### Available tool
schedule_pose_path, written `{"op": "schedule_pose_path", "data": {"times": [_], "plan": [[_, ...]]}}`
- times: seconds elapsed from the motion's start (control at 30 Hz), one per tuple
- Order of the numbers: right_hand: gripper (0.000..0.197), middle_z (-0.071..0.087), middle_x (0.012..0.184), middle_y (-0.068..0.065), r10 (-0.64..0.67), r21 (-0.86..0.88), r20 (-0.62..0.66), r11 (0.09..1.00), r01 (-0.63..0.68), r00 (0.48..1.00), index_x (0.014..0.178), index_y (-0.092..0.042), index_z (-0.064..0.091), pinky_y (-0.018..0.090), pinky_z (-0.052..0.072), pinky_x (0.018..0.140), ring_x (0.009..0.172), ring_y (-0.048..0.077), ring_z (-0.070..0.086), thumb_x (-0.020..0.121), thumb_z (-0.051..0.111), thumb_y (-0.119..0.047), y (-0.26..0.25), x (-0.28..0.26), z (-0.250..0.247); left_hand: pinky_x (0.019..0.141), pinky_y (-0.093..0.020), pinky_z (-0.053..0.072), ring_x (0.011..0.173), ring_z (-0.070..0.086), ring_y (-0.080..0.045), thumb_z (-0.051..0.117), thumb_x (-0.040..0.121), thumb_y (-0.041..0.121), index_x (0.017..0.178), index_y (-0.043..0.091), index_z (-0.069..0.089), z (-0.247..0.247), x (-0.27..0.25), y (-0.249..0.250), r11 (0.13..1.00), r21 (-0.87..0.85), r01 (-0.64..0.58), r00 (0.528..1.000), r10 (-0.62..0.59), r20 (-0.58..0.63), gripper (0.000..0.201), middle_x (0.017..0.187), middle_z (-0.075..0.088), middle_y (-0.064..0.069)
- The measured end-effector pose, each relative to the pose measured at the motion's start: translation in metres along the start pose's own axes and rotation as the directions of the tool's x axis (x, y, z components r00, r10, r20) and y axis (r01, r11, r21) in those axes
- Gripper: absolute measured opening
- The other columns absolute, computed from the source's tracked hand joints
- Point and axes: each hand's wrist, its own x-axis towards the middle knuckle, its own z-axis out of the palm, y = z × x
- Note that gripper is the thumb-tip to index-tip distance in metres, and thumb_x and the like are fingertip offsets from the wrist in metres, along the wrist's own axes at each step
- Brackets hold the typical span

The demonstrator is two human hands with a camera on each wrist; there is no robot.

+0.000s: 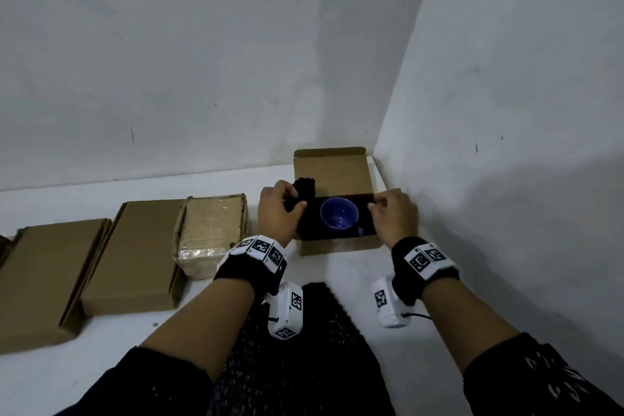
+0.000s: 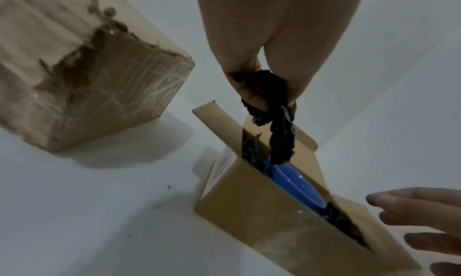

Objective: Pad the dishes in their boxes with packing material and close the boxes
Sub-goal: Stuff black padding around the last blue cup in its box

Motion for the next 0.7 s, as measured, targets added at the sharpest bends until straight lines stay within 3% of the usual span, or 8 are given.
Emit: {"op": "schedule_pose_path", "data": {"times": [0.07, 0.13, 0.23, 0.33, 0.47, 0.6, 0.7], "plan": [[0.029, 0.055, 0.119, 0.016, -0.005, -0.202, 0.057, 0.979, 0.016, 0.998, 0.111, -0.012, 0.062, 0.039, 0.038, 0.096, 0.109, 0.036, 0.05, 0.089, 0.058, -0.03, 0.02, 0.003, 0.007, 0.088, -0.018, 0.034, 0.095, 0.047, -0.016, 0.067, 0.081, 0.012, 0.099, 0.013, 0.058, 0.012, 0.002, -0.008, 0.999, 0.042, -0.005, 0.999, 0.003, 0.04, 0.02, 0.11, 0.049, -0.009], [0.031, 0.049, 0.122, 0.021, 0.008, -0.248, 0.121, 0.968, 0.023, 0.993, 0.115, -0.006, 0.059, 0.039, 0.037, 0.099, 0.113, 0.038, 0.047, 0.091, 0.057, -0.025, 0.032, 0.002, 0.011, 0.095, -0.024, 0.037, 0.104, 0.05, -0.022, 0.067, 0.082, 0.013, 0.104, 0.012, 0.061, 0.026, 0.003, -0.016, 0.992, 0.122, -0.044, 0.994, 0.031, 0.107, 0.023, 0.115, 0.048, -0.011], [0.034, 0.046, 0.123, 0.022, 0.01, -0.152, 0.179, 0.988, 0.017, 0.984, 0.122, -0.001, 0.055, 0.04, 0.041, 0.099, 0.113, 0.039, 0.049, 0.091, 0.056, -0.017, 0.041, 0.001, 0.017, 0.097, -0.03, 0.038, 0.108, 0.05, -0.026, 0.062, 0.087, 0.019, 0.113, 0.013, 0.062, 0.042, 0.004, -0.022, 0.941, 0.294, -0.166, 0.975, 0.111, 0.195, 0.026, 0.119, 0.051, -0.009], [0.029, 0.05, 0.115, 0.023, -0.004, -0.082, 0.209, 0.996, 0.022, 0.978, 0.117, 0.002, 0.058, 0.038, 0.043, 0.093, 0.106, 0.038, 0.053, 0.092, 0.052, -0.011, 0.044, 0.004, 0.022, 0.097, -0.036, 0.03, 0.115, 0.045, -0.025, 0.044, 0.096, 0.031, 0.118, 0.019, 0.059, 0.048, 0.003, -0.02, 0.806, 0.53, -0.262, 0.952, 0.126, 0.279, 0.03, 0.124, 0.052, -0.004], [0.026, 0.054, 0.111, 0.025, -0.028, -0.029, 0.203, 0.999, 0.035, 0.979, 0.112, 0.004, 0.06, 0.036, 0.042, 0.087, 0.103, 0.039, 0.053, 0.091, 0.049, -0.006, 0.046, 0.006, 0.026, 0.099, -0.044, 0.021, 0.119, 0.036, -0.026, 0.029, 0.098, 0.036, 0.106, 0.019, 0.065, 0.05, 0.004, -0.018, 0.654, 0.664, -0.363, 0.909, 0.09, 0.408, 0.04, 0.118, 0.057, 0.0], [0.026, 0.055, 0.109, 0.027, -0.053, 0.011, 0.181, 0.999, 0.051, 0.982, 0.111, 0.005, 0.062, 0.033, 0.04, 0.086, 0.103, 0.038, 0.053, 0.09, 0.05, -0.003, 0.049, 0.006, 0.027, 0.111, -0.052, 0.009, 0.129, 0.025, -0.029, 0.033, 0.096, 0.039, 0.109, 0.022, 0.068, 0.053, 0.01, -0.021, 0.514, 0.734, -0.444, 0.852, -0.011, 0.523, 0.041, 0.131, 0.045, -0.006], [0.024, 0.054, 0.109, 0.027, -0.051, 0.029, 0.202, 0.999, 0.046, 0.978, 0.109, 0.005, 0.062, 0.032, 0.04, 0.084, 0.102, 0.038, 0.053, 0.09, 0.05, -0.005, 0.051, 0.008, 0.027, 0.113, -0.053, 0.007, 0.129, 0.026, -0.031, 0.042, 0.091, 0.043, 0.109, 0.025, 0.069, 0.052, 0.016, -0.015, 0.492, 0.755, -0.434, 0.851, -0.053, 0.523, 0.037, 0.133, 0.042, -0.008]]}}
